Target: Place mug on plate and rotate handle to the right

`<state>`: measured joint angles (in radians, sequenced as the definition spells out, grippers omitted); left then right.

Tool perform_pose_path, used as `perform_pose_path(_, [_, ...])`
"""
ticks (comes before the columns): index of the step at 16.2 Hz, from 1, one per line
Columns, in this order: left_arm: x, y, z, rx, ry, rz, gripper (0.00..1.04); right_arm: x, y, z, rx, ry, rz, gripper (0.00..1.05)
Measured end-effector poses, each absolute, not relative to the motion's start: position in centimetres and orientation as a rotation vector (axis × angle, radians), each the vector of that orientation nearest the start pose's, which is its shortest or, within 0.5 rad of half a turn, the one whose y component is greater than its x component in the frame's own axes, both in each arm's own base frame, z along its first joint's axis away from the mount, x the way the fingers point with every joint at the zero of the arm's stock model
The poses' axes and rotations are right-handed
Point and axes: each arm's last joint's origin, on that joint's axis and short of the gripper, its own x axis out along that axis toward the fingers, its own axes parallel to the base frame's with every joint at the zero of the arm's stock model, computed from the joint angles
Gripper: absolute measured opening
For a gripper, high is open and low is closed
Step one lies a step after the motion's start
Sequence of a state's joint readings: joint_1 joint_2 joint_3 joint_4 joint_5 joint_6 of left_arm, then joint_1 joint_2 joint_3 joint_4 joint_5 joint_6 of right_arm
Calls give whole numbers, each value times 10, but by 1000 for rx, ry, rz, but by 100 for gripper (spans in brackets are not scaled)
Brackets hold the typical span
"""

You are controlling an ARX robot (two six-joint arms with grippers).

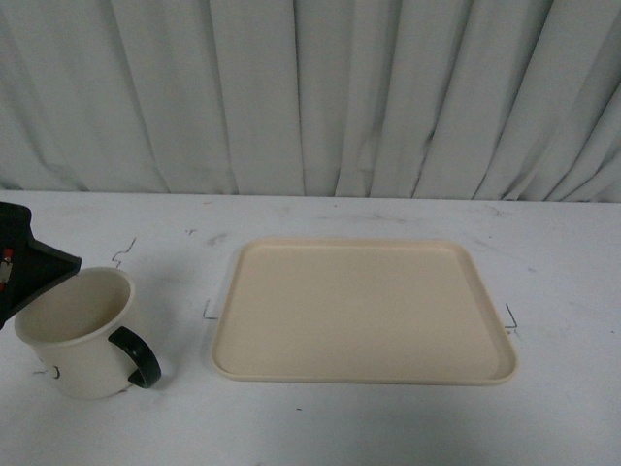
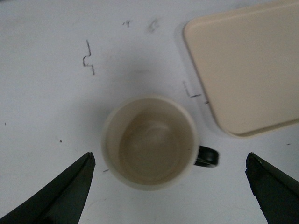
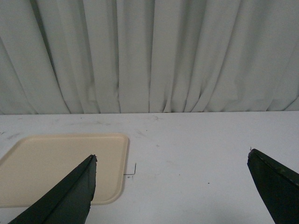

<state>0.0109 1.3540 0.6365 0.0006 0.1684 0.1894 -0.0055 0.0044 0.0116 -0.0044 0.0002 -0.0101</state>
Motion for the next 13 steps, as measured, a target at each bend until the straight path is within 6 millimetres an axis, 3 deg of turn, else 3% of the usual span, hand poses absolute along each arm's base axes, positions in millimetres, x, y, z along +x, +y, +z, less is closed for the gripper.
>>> perform_pose_path(5, [307, 30, 155, 143, 836, -80, 98, 97, -1, 167, -10, -3, -6, 98])
perform_pose_path(10, [324, 34, 122, 157, 912, -37, 98, 97, -1, 167, -10, -3, -6, 98])
perform_pose_path(13, [328, 33, 115, 150, 925, -36, 63, 97, -1, 167, -10, -3, -6, 98])
